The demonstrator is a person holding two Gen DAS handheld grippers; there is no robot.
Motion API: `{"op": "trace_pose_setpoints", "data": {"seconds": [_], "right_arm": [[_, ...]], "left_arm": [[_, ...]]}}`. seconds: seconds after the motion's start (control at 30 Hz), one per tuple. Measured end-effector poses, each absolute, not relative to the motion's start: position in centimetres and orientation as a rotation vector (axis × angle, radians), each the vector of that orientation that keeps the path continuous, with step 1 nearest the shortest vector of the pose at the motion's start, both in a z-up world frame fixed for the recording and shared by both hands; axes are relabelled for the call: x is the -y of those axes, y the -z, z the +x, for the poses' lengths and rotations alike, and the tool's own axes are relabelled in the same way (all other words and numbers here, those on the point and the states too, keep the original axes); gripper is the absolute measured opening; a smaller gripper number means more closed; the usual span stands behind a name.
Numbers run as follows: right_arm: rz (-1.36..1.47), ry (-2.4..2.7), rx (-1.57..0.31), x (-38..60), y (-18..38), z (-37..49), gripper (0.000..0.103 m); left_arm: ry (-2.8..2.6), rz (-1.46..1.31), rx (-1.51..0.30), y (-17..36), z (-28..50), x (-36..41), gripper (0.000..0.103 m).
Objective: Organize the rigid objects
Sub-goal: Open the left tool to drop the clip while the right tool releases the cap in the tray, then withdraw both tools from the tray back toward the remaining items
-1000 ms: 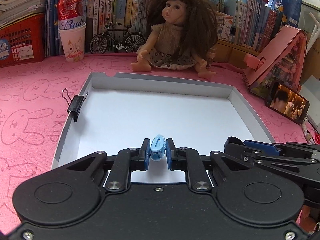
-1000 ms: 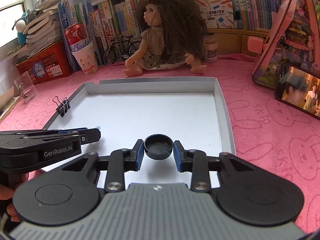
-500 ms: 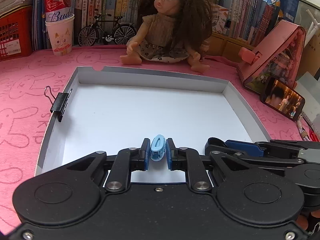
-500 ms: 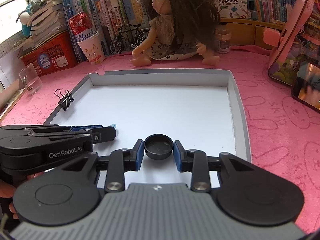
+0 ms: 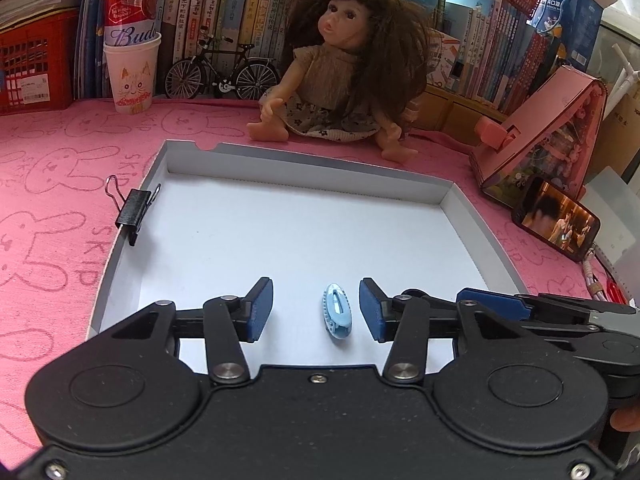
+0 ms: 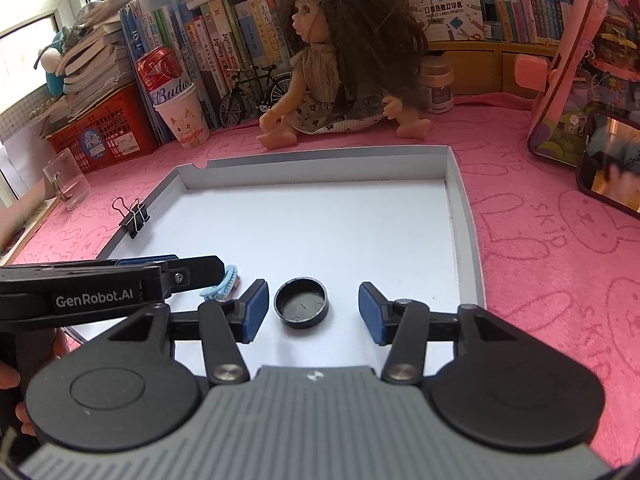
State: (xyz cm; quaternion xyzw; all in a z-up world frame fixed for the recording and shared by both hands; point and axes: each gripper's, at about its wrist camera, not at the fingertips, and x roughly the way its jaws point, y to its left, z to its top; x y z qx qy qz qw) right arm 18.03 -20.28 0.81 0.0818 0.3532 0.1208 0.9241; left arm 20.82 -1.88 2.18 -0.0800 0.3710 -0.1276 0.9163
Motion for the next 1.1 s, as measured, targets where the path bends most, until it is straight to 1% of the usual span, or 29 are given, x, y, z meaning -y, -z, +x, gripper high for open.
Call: {"op": "trace_pose_setpoints", "data": {"seconds": [0.07, 0.13, 0.3, 0.57, 0.77, 1.1], "right_arm": [[0.156, -0.243, -0.707, 20.3, -1.0, 17.4, 0.067], [0.139, -0.227, -0.683, 20.3, -1.3, 16.6, 0.072], [0.132, -0.2, -0.63, 20.3, -1.9, 14.9, 0.08], [0.13, -0.165, -0.59, 20.4, -2.6, 12.8, 0.085], [0.127, -0.151, -0.571, 20.3, -3.0, 11.4, 0.088], [0.112, -0.127, -0.517, 20.4, -3.0, 8.3, 0.091]], "left_arm": [[0.258, -0.152, -0.748, -2.5, 20.2, 1.8, 0.053], [0.257, -0.134, -0.726, -2.8, 19.3, 1.8, 0.057], [0.242, -0.11, -0.694, -3.4, 17.4, 1.5, 0.064], [0.236, -0.095, -0.632, -4.6, 14.3, 1.1, 0.075], [0.249, -0.095, -0.597, -5.1, 12.0, 1.1, 0.078], [0.253, -0.078, -0.553, -5.1, 8.0, 0.7, 0.078]]}}
